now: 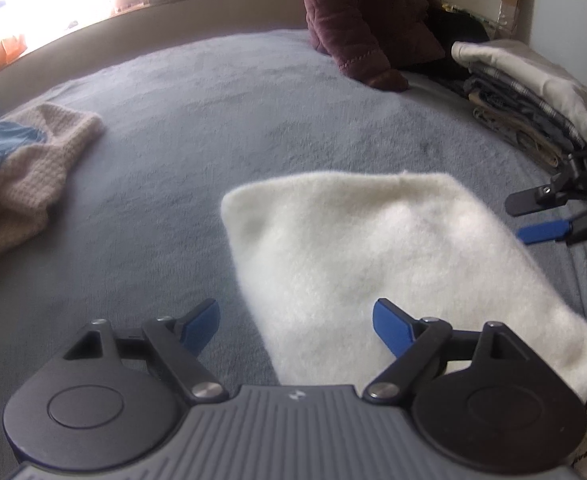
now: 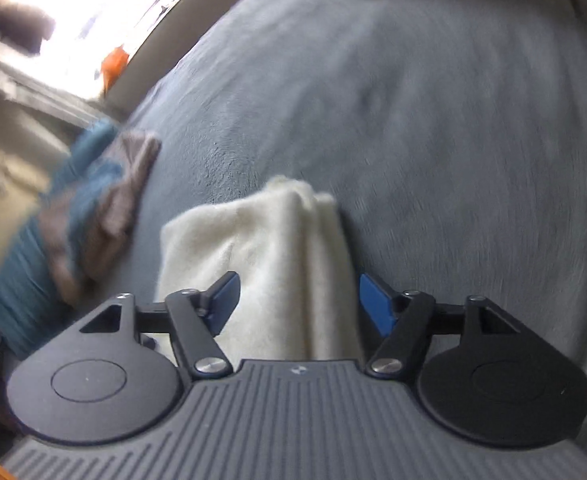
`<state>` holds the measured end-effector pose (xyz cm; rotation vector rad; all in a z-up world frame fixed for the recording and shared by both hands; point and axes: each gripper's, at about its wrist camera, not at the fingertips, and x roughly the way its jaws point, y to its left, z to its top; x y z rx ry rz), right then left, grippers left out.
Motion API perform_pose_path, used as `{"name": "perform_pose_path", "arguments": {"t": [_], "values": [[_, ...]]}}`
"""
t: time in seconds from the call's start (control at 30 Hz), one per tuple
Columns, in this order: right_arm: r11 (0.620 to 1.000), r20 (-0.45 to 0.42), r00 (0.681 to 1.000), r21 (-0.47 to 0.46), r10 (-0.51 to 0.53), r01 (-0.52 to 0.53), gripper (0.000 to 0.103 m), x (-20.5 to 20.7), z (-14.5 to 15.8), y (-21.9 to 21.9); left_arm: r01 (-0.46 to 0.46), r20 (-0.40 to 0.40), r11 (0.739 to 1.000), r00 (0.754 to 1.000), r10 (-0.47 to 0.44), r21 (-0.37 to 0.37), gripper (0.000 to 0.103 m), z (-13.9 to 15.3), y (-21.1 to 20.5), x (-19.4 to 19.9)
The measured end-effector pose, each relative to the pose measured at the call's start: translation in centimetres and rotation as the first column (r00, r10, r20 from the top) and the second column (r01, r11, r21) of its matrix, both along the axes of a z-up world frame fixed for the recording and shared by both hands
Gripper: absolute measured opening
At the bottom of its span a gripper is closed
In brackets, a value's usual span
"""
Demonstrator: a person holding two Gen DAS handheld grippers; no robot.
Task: Fold clothes
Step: 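Roll the right tool and close it on the cream sweater's edge, then hold the sweater edge pinched in the right tool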
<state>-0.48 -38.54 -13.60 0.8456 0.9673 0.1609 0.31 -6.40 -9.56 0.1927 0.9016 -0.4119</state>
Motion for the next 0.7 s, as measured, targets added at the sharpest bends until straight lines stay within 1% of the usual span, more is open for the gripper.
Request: {"name": "perform_pose_path", "arguments": {"t": [0.1, 0.23, 0.3, 0.43, 0.57, 0.67, 0.7], "values": [[0.991, -0.034, 0.997, 0.114, -0.064, 0.067, 0.071, -1.5, -2.6, -1.4, 0.004, -0.005, 1.000, 1.000, -0.004, 0.014, 0.086, -0.2, -0.2, -0.3], [0.963, -0.071, 0.991, 0.240, -0.113, 0.127, 0.074, -1.8, -5.8, -2.4, 0.010, -0.006, 0.999, 1.000, -0.010, 0.030, 0.087, -0.2, -0.6, -0.4], [0.951, -0.056, 0.991, 0.282, -0.119, 0.130, 0.080, -1.3, -6.4, -2.3, 0.011, -0.008, 0.999, 1.000, -0.011, 0.037, 0.087, -0.1, -0.8, -0.4], [0.950, -0.028, 0.994, 0.293, -0.106, 0.110, 0.081, 0.5, -6.5, -1.2, 0.003, -0.018, 0.999, 1.000, -0.002, 0.039, 0.088, -0.2, -0.8, -0.3], [0.951, -0.014, 0.998, 0.304, -0.053, 0.055, 0.082, 2.0, -6.5, 0.5, -0.002, -0.027, 0.999, 1.000, 0.003, 0.035, 0.088, -0.2, -0.8, -0.2], [0.962, 0.000, 1.000, 0.274, -0.006, 0.006, 0.082, 2.1, -6.2, 1.6, -0.006, -0.035, 1.000, 0.999, 0.007, 0.028, 0.088, -0.3, -0.7, -0.1], [0.959, -0.002, 1.000, 0.283, -0.001, 0.002, 0.082, 1.8, -6.3, 1.7, -0.008, -0.038, 1.000, 0.999, 0.009, 0.024, 0.088, -0.3, -0.6, -0.1]]}}
